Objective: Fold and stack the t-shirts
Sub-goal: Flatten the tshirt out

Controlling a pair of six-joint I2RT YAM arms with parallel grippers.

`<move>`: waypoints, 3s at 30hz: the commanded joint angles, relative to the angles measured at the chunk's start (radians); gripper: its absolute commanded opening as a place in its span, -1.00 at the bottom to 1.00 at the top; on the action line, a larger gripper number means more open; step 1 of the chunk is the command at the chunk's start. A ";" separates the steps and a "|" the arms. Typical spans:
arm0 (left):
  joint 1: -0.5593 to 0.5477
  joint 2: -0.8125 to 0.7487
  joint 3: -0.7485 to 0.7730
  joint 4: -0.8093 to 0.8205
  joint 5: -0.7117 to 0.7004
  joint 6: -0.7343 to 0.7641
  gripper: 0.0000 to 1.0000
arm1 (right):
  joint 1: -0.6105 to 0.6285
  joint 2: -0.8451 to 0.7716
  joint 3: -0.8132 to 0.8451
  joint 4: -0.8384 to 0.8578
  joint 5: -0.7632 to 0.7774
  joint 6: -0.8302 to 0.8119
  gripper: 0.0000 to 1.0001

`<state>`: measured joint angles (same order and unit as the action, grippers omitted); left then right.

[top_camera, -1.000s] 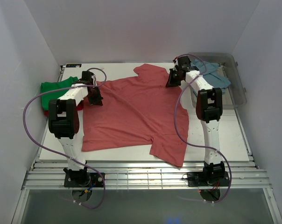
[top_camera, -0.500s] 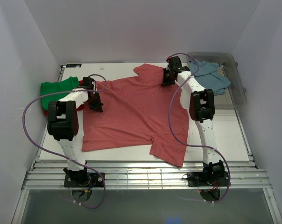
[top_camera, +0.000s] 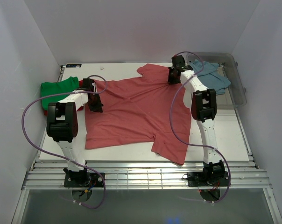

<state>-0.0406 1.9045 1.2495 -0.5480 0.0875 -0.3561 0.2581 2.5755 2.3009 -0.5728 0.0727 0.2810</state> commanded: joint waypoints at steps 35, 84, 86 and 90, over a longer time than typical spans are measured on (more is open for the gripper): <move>-0.142 0.024 0.059 0.048 0.080 0.011 -1.00 | 0.131 -0.508 -0.785 0.065 0.056 -0.036 -0.85; -0.019 0.214 0.564 -0.165 -0.311 0.137 0.96 | -0.036 -0.141 0.012 -0.046 -0.165 -0.109 0.29; -0.004 0.229 0.576 -0.161 -0.308 0.138 0.96 | -0.046 -0.141 -0.023 0.011 -0.180 -0.103 0.34; 0.033 0.267 0.602 -0.152 -0.301 0.135 0.96 | -0.052 -0.130 -0.037 0.096 -0.185 -0.098 0.39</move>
<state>-0.0269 2.2120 1.7782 -0.7177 -0.2020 -0.2359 0.2043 2.4943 2.2364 -0.6106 -0.0616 0.1974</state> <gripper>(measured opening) 0.979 0.691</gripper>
